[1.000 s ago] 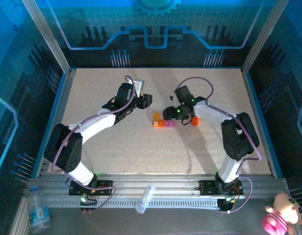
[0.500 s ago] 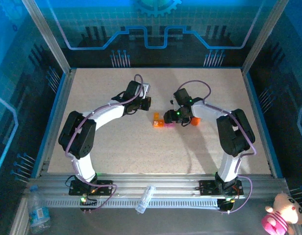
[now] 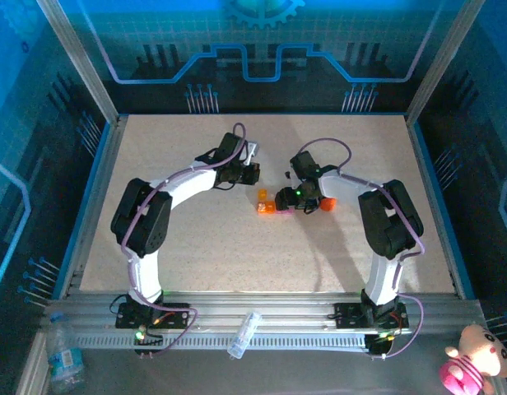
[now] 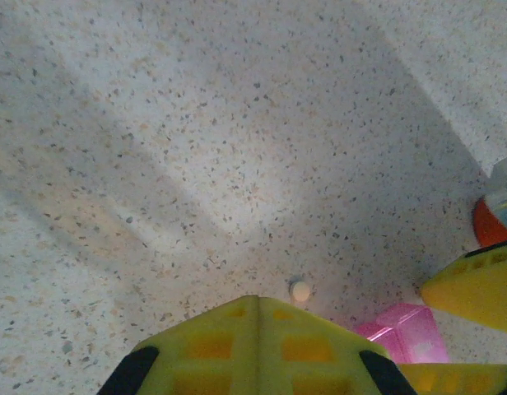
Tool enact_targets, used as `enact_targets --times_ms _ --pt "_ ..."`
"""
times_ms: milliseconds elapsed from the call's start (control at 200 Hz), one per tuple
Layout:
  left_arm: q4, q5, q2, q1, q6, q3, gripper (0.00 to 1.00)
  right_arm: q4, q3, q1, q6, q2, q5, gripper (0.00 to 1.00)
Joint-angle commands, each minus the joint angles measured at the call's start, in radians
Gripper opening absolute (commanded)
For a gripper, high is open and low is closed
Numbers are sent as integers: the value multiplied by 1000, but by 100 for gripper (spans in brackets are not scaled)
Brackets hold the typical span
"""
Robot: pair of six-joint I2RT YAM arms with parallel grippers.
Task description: Sort the pills into containers
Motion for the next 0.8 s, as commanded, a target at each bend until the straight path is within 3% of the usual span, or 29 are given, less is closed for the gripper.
enact_targets --times_ms 0,490,795 --pt "-60 44 40 5 -25 42 0 -8 -15 -5 14 26 15 67" --pt "-117 121 123 5 -43 97 0 -7 -15 -5 18 44 21 67" --pt "-112 171 97 4 -52 71 0 -12 -13 -5 19 56 32 67"
